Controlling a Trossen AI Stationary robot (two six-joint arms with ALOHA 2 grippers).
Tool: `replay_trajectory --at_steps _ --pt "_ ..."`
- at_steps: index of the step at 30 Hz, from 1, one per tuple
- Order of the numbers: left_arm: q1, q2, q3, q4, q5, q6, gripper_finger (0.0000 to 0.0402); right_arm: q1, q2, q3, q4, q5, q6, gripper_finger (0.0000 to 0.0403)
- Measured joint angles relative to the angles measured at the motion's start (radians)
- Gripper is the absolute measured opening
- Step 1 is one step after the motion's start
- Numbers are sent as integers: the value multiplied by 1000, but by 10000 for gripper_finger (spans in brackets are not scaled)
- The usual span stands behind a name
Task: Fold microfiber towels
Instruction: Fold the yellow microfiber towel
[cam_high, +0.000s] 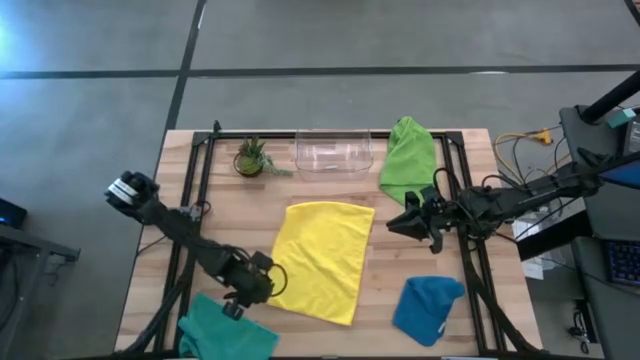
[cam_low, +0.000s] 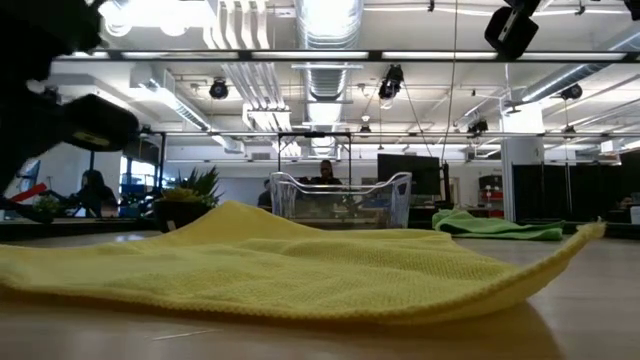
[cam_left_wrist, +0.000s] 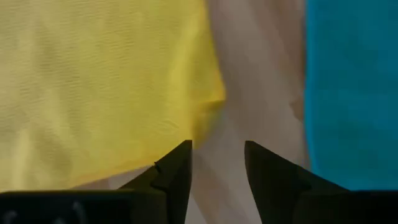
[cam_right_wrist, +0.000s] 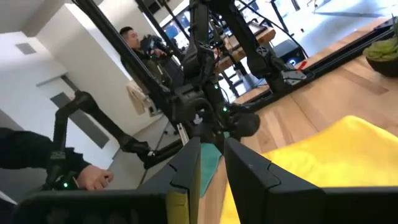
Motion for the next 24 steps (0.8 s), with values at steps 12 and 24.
replay_trajectory --at_steps 12,24 --pt "43 70 0 62 87 73 132 13 5 0 7 0 14 68" --pt "45 97 4 115 141 63 23 20 11 0 3 0 26 68"
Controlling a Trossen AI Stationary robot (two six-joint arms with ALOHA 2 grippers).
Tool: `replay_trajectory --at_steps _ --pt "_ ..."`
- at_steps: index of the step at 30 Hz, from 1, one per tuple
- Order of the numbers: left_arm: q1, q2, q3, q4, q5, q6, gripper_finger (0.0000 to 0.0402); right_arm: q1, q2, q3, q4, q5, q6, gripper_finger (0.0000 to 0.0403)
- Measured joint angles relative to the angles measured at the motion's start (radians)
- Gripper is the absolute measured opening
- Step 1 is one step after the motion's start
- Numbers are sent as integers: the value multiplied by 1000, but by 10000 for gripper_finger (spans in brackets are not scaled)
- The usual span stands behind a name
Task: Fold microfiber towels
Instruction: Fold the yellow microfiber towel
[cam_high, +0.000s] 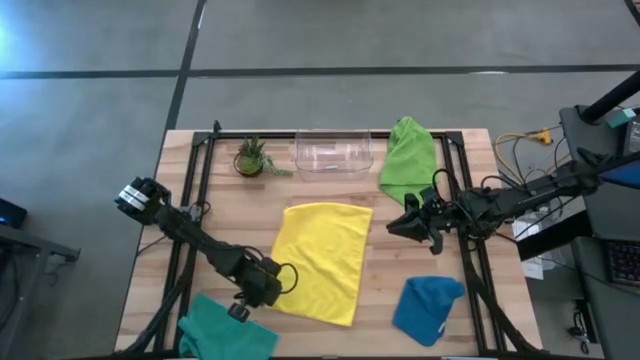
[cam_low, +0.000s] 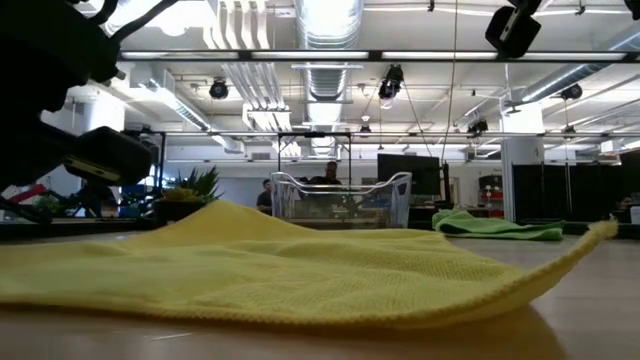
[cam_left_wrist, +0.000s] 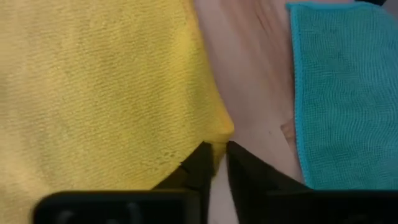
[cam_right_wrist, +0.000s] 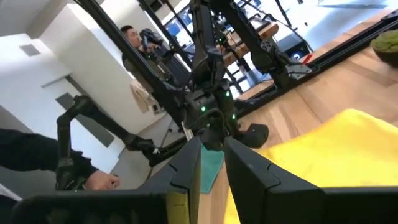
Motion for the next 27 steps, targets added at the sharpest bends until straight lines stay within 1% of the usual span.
replay_trajectory --at_steps 2,6,11,14,16,19,23,27 --pt "0 0 0 0 1 -10 7 13 17 0 -5 0 0 68" --pt "0 0 0 1 -12 -26 3 69 86 0 -4 -7 7 68" --pt "0 -2 1 0 -14 -27 1 189 240 42 1 -8 6 68" --pt "0 -7 3 1 -14 -26 1 249 362 108 -4 -7 2 68" --pt "0 -15 5 1 -14 -26 0 279 449 165 -38 -4 1 68" --pt "0 -28 5 1 -15 -26 0 309 581 267 -118 -9 -4 68" --pt "3 -52 2 2 -27 -18 0 333 741 394 -168 -25 -54 69" --pt "8 -64 2 3 -63 -16 0 340 877 491 -201 -69 -131 93"
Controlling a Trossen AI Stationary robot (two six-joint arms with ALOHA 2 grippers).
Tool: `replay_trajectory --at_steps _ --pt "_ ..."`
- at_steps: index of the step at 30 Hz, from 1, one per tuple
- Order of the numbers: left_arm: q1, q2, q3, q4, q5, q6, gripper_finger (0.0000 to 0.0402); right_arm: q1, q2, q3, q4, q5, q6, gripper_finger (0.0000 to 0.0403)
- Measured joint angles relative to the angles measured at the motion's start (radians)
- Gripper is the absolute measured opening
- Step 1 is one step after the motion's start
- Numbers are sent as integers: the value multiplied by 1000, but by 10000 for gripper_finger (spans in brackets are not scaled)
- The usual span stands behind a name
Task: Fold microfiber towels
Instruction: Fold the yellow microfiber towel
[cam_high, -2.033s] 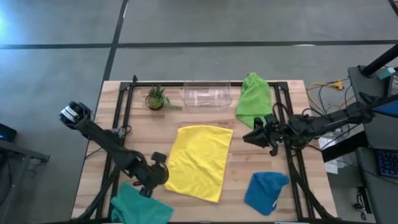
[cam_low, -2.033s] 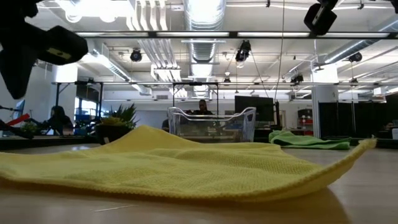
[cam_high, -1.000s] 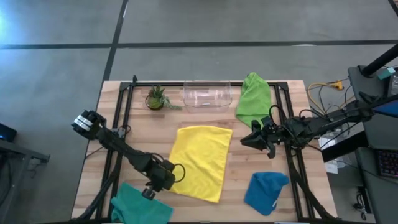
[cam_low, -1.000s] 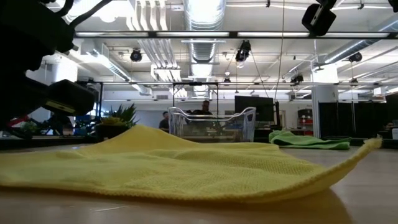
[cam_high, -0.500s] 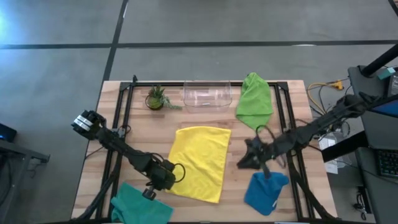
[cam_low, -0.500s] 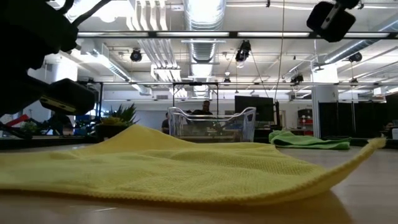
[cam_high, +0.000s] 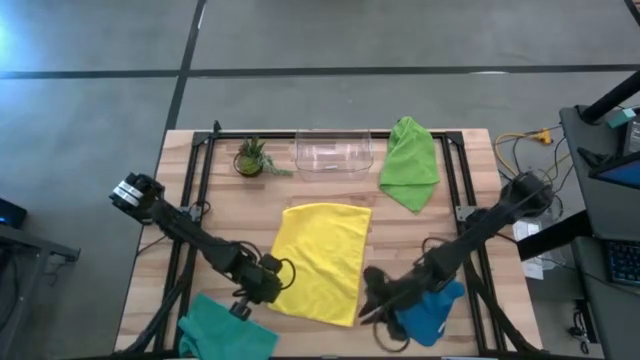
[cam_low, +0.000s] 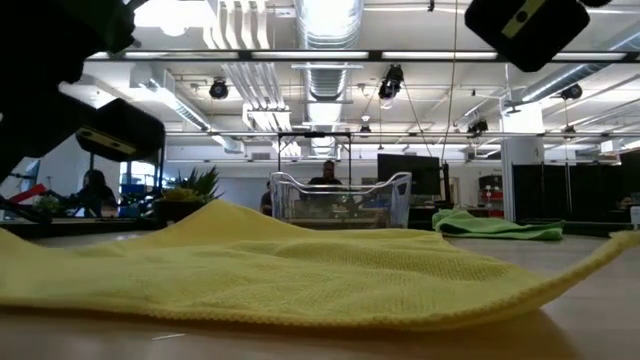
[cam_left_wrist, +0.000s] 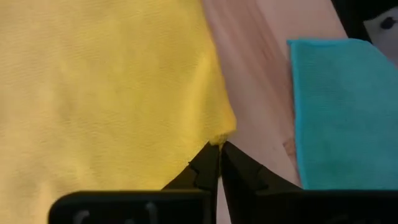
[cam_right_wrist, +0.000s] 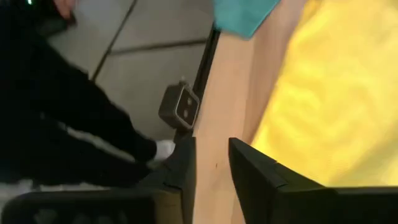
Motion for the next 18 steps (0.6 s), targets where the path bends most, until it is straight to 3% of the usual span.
replay_trajectory --at_steps 9,18 --pt "7 0 -2 4 -8 0 0 3 241 230 -214 -14 -232 183" --pt "9 0 -3 10 -8 0 0 3 426 393 -436 42 -289 167"
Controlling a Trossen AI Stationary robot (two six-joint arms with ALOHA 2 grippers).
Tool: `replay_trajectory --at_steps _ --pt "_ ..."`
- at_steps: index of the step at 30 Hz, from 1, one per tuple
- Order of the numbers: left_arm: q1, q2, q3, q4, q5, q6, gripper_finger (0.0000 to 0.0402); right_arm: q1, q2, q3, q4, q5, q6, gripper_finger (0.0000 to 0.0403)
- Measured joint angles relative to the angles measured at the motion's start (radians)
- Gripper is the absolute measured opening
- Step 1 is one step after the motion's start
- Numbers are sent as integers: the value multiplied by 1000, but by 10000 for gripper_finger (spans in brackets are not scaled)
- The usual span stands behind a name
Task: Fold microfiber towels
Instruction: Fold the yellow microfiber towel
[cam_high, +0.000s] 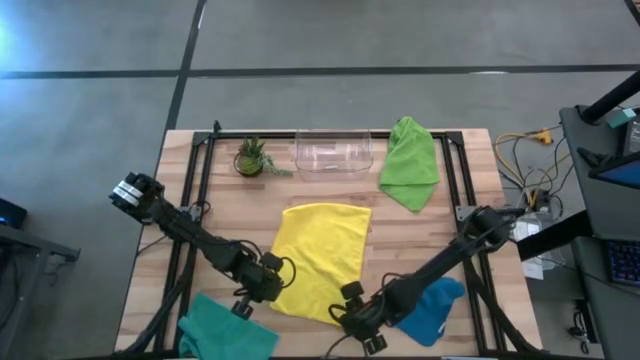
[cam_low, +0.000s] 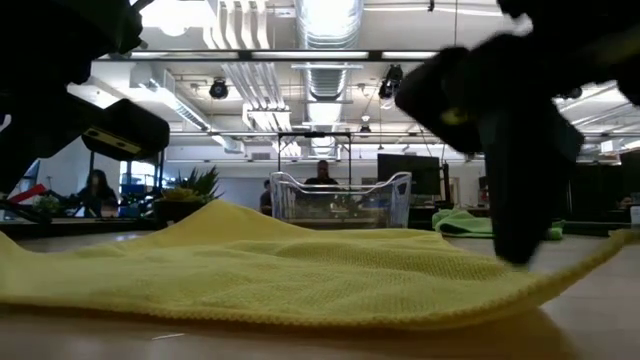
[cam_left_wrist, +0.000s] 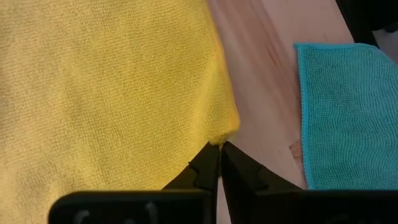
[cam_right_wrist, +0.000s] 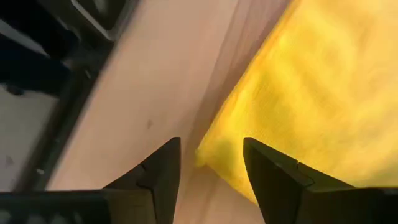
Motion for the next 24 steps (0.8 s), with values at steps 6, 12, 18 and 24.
replay_trajectory --at_steps 6,12,18,24 --pt "1 0 0 10 -3 0 0 0 40 56 -83 33 28 108" --pt "1 -19 0 16 -21 -3 0 -19 -28 59 -151 55 72 15" --pt "10 -185 5 -42 -128 -15 0 -54 -198 51 -319 116 138 9" --pt "36 -455 8 -66 -234 -160 0 -95 -451 27 -356 186 227 9"
